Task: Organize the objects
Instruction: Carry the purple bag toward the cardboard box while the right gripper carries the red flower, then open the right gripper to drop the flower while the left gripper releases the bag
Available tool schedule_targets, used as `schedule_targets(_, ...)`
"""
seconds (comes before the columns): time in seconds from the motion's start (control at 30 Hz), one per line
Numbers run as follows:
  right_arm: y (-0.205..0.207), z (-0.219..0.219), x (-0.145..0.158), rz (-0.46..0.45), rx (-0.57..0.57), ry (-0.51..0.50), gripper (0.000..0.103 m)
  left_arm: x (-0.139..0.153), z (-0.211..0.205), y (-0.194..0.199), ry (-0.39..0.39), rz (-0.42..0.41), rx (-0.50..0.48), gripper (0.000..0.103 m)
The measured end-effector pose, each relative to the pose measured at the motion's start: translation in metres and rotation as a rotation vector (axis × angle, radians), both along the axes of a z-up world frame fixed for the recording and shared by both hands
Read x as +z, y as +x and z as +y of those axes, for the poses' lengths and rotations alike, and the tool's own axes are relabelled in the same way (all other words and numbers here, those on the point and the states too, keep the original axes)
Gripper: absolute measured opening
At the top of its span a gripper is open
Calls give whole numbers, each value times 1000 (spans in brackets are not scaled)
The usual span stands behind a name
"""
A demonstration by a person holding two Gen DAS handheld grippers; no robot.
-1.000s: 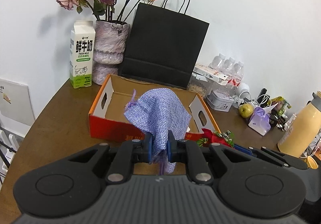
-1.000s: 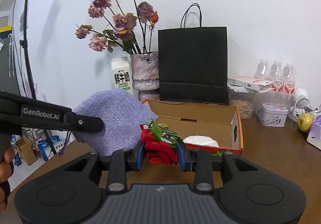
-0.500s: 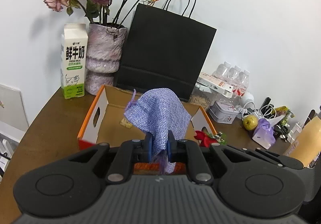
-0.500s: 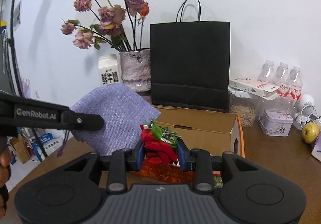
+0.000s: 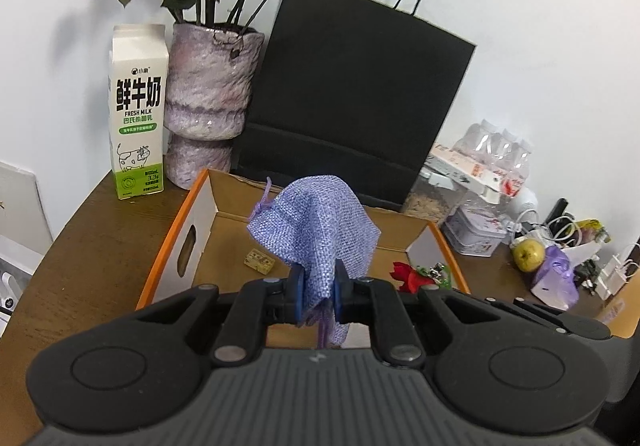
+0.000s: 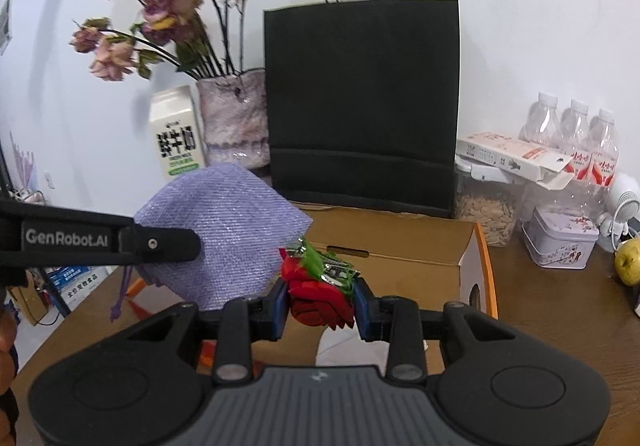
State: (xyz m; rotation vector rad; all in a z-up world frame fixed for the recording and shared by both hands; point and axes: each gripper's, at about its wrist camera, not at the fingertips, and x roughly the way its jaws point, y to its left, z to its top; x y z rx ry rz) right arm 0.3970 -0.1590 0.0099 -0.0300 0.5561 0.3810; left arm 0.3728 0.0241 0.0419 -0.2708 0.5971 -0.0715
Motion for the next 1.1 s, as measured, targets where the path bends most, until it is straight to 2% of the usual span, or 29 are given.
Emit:
schedule_targets(0.4, 40, 7, -29, 60, -30, -23, 32, -32, 8, 45, 33, 43, 36, 14)
schedule_targets(0.93, 60, 11, -49, 90, -41, -41, 33, -62, 10, 68, 39, 62, 33, 14)
schedule_targets(1.03, 62, 12, -50, 90, -45, -48, 38, -64, 9, 68, 61, 46, 38, 18)
schedule_targets(1.1, 63, 12, -51, 92, -45, -53, 40, -63, 10, 68, 79, 32, 49, 27)
